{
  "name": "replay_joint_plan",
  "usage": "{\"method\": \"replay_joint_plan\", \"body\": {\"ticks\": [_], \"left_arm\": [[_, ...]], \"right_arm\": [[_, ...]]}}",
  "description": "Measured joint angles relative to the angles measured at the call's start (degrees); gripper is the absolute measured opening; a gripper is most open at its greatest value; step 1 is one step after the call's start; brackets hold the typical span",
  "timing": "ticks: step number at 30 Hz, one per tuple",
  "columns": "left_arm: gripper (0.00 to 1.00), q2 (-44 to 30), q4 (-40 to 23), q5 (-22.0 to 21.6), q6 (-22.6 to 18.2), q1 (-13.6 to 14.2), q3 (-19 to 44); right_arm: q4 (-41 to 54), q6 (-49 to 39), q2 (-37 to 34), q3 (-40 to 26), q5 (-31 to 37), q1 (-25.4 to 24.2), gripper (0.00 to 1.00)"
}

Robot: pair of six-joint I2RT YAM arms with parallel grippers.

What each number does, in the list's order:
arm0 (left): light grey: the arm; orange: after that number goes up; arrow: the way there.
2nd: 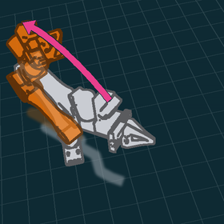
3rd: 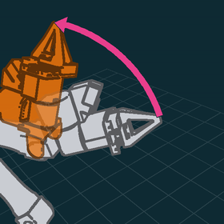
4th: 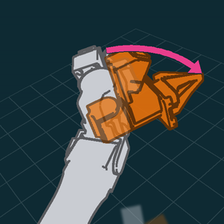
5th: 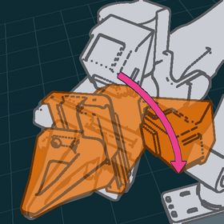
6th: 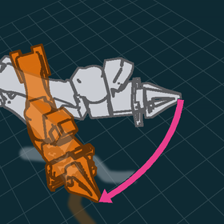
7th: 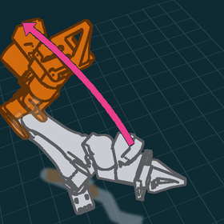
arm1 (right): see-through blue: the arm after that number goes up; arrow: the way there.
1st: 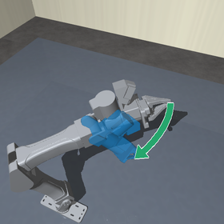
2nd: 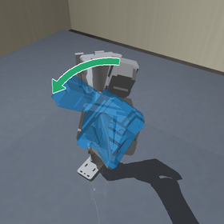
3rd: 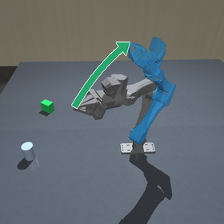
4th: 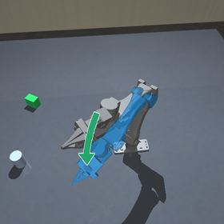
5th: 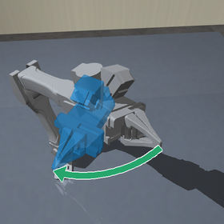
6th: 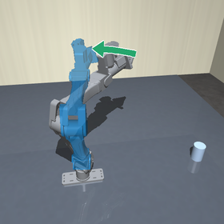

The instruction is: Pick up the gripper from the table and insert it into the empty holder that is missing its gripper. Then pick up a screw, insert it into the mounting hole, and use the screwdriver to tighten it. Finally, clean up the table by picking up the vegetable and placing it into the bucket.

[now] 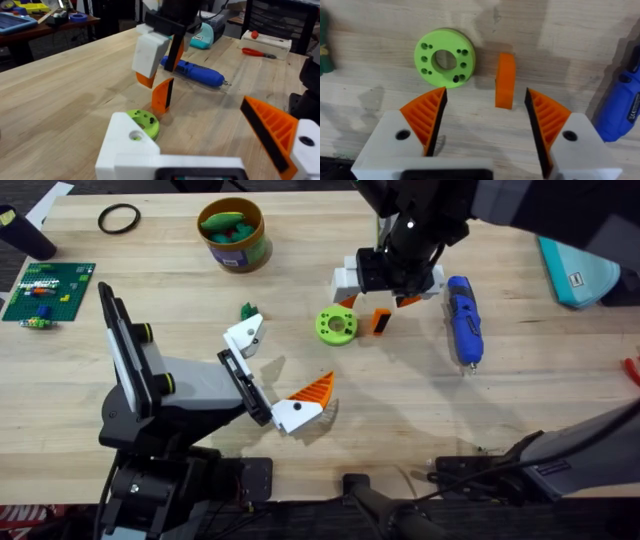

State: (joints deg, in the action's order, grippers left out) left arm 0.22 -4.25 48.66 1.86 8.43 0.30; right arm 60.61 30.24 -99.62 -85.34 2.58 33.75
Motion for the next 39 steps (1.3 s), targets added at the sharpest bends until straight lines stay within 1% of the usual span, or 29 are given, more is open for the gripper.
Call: {"method": "replay_joint_plan", "body": {"ticks": [7,14,17,21,29,35,39], "left_arm": [[0.983,-0.2,0.2,0.0,0.1,0.0,0.0],[0.983,-0.2,0.2,0.0,0.1,0.0,0.0],[0.983,-0.2,0.2,0.0,0.1,0.0,0.0],[0.983,-0.2,0.2,0.0,0.1,0.0,0.0],[0.983,-0.2,0.2,0.0,0.1,0.0,0.0],[0.983,-0.2,0.2,0.0,0.1,0.0,0.0],[0.983,-0.2,0.2,0.0,0.1,0.0,0.0]], "right_arm": [[-2.0,-0.6,-0.9,0.0,-0.1,-0.3,0.952],[3.4,-1.5,-0.9,-2.2,0.0,-0.3,0.952],[6.2,0.7,-0.8,-2.9,-0.1,-0.3,0.952],[7.1,4.2,-0.8,-2.9,-0.1,-0.4,0.952],[6.5,7.4,-0.8,-2.7,0.0,-0.5,0.952],[3.7,7.5,-0.1,1.3,0.2,-0.5,0.952],[1.7,7.0,-0.1,1.6,0.4,-1.0,0.952]]}}
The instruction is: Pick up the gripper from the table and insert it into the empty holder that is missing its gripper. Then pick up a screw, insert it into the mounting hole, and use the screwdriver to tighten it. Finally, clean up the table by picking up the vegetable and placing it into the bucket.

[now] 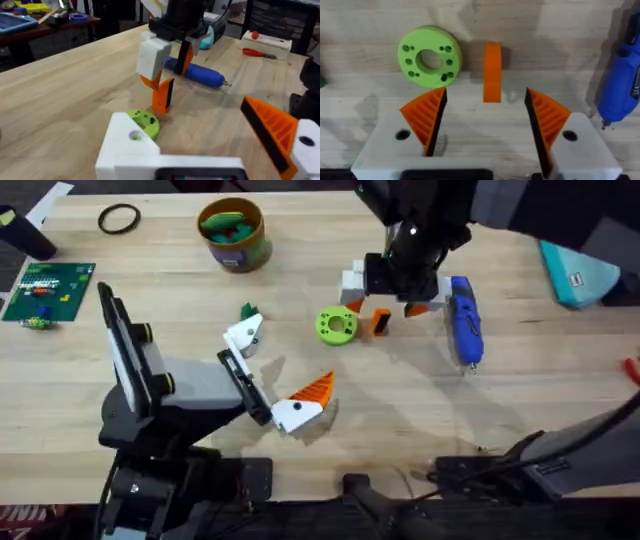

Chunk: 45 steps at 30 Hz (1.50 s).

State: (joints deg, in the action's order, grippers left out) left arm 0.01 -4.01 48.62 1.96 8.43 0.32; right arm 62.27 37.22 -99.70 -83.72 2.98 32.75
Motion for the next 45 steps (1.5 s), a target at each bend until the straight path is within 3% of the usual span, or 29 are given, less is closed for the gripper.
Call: {"method": "replay_joint_plan", "body": {"ticks": [12,27,30,36,40,45], "left_arm": [[0.983,0.0,0.0,0.0,0.0,0.0,0.0],[0.983,0.0,0.0,0.0,0.0,0.0,0.0],[0.983,0.0,0.0,0.0,0.0,0.0,0.0],[0.983,0.0,0.0,0.0,0.0,0.0,0.0],[0.983,0.0,0.0,0.0,0.0,0.0,0.0],[0.983,0.0,0.0,0.0,0.0,0.0,0.0]], "right_arm": [[-0.6,-0.4,-0.2,1.5,0.1,-2.1,0.837],[-2.5,-0.4,-2.8,3.8,-1.1,-2.1,0.811],[-2.7,-0.6,-2.8,3.8,-1.1,-2.1,0.732],[-3.6,-1.0,-2.8,3.8,-1.2,-2.1,0.461],[-3.6,-1.0,-2.8,3.8,-1.2,-2.1,0.349],[-3.6,-1.3,-2.8,3.8,-1.3,-2.1,0.033]]}}
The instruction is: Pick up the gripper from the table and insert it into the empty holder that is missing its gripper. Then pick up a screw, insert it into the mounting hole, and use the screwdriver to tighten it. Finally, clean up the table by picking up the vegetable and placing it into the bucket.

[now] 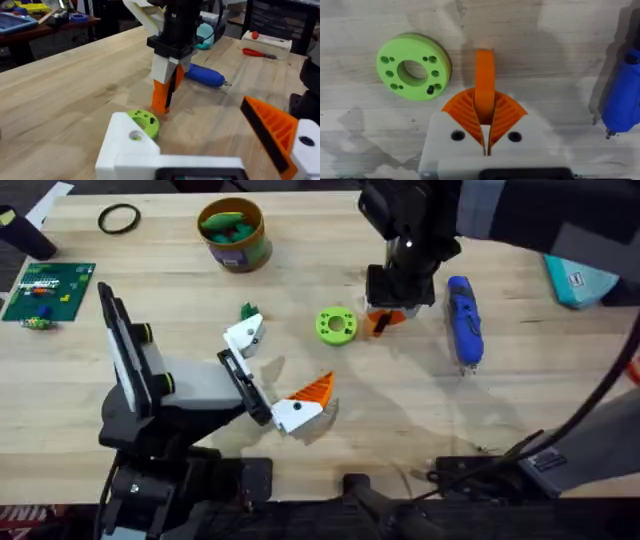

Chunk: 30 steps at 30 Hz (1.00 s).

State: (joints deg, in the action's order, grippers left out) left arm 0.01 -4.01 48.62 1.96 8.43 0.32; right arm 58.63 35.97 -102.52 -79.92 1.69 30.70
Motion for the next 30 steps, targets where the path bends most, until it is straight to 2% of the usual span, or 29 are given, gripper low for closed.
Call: {"method": "replay_joint_plan", "body": {"ticks": [19,23,30], "left_arm": [[0.983,0.0,0.0,0.0,0.0,0.0,0.0],[0.983,0.0,0.0,0.0,0.0,0.0,0.0],[0.983,0.0,0.0,0.0,0.0,0.0,0.0]], "right_arm": [[0.0,0.0,0.6,0.0,0.0,0.0,0.007],[0.1,-0.2,4.5,0.0,0.0,0.0,0.007],[1.1,-1.3,15.1,0.0,0.0,0.0,0.007]]}}
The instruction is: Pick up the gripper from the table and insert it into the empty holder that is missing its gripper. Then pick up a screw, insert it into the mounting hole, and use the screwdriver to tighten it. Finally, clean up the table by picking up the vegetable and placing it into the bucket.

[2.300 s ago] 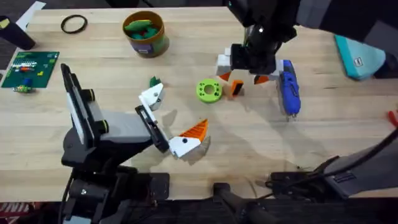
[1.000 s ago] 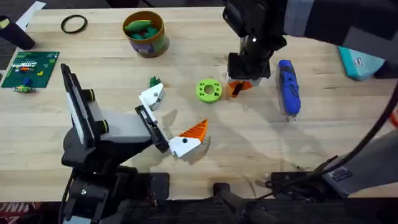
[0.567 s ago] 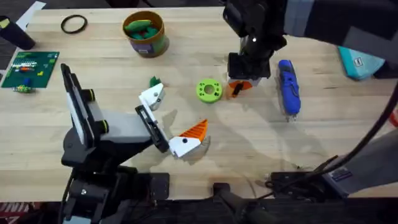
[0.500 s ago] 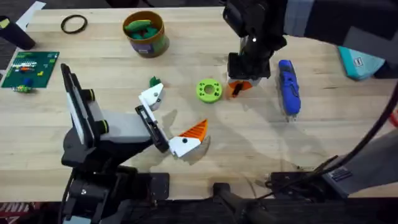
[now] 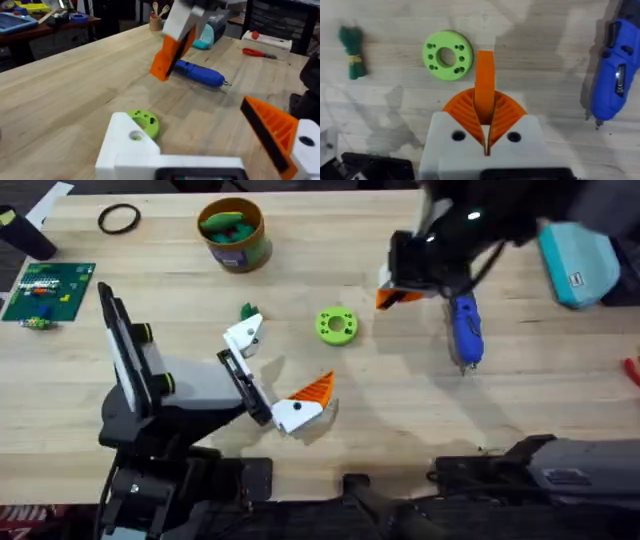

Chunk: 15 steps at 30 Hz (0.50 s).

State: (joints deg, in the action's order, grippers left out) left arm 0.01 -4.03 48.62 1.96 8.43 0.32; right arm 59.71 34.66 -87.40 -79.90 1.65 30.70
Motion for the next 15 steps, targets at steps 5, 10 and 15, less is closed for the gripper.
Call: {"method": "replay_joint_plan", "body": {"ticks": [5,10,15], "left_arm": [[0.983,0.0,0.0,0.0,0.0,0.0,0.0],[0.983,0.0,0.0,0.0,0.0,0.0,0.0],[0.983,0.0,0.0,0.0,0.0,0.0,0.0]], "right_arm": [[0.7,-1.6,6.6,0.0,0.0,0.0,0.007],[0.7,-3.4,11.7,0.0,-0.9,0.0,0.007],[-1.2,-3.9,15.6,0.0,-4.2,0.0,0.007]]}}
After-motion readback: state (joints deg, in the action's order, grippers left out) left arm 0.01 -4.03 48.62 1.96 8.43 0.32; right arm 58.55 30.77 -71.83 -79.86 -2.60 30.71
